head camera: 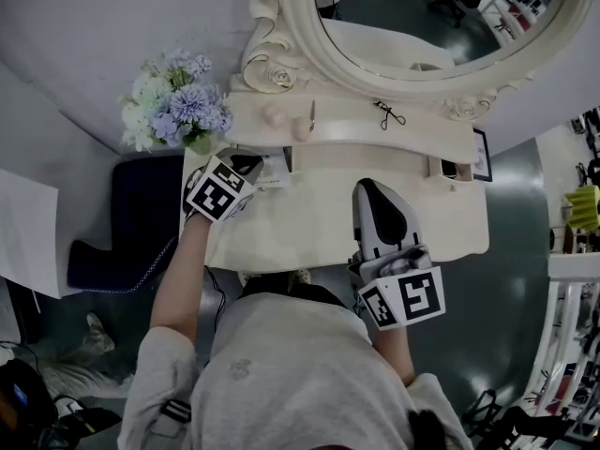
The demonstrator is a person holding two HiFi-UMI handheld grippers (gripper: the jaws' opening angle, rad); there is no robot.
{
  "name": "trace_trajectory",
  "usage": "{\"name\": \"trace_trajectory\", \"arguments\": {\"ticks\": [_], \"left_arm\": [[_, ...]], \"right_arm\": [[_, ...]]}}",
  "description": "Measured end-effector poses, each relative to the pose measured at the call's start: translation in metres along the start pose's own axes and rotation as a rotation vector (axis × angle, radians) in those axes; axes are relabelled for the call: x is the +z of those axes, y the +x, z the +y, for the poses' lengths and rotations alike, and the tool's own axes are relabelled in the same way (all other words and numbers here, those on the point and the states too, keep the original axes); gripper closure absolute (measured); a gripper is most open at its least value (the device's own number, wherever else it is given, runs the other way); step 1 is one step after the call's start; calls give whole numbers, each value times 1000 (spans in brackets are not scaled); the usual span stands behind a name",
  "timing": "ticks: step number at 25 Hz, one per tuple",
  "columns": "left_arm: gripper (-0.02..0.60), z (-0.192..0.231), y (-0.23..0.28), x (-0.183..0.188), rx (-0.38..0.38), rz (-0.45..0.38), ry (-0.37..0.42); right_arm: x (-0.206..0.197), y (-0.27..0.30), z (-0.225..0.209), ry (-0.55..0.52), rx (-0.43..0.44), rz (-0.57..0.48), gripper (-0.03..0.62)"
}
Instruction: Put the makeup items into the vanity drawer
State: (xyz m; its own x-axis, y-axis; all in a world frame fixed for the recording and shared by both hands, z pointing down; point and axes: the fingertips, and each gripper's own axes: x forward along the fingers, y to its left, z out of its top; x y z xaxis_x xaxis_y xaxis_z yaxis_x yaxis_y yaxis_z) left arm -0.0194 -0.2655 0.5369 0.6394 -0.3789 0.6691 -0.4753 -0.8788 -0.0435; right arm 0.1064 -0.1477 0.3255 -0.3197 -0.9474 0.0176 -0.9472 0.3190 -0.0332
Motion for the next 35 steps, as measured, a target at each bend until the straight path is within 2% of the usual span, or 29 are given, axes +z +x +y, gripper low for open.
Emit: {"name": "trace_trajectory", "arguments": {"ticks": [6,12,20,35], "left_arm": [[569,-1,-25,16,58,-149,-111],[569,-8,-45,28,103,-230,-140],[569,-19,-80,52,151,-392,-210],[569,-39,-144,101,260,-625,-201]], "right_arm": [[-3,5,5,-2,36,1,568],[-4,10,6,-9,71,7,568],[-5,13,6,-28,114,21,568],[5,13,4,-46,165,-1,568]]}}
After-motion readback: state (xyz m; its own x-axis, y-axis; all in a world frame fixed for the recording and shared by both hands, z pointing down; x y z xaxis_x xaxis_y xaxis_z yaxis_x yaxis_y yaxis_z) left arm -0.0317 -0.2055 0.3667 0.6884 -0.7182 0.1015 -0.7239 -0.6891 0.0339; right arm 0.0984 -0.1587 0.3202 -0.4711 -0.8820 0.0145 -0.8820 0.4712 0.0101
